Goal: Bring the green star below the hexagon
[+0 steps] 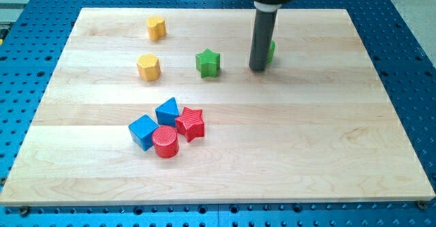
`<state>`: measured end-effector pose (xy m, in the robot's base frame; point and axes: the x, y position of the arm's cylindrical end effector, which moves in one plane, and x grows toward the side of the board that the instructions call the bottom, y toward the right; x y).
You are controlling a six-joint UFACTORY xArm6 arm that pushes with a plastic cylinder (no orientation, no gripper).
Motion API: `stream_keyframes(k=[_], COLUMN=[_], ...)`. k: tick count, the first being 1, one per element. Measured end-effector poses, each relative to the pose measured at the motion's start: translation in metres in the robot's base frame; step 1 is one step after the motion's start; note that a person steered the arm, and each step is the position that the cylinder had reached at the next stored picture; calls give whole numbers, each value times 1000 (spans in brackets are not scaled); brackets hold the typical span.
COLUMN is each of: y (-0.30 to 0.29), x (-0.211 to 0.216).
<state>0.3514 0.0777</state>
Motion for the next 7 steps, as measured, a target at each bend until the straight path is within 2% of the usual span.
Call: stream_keyframes(k=[1,2,3,4,5,7], y=[-30,-106,-93,-38,-31,-112], x=[-20,-11,26,19,43,57])
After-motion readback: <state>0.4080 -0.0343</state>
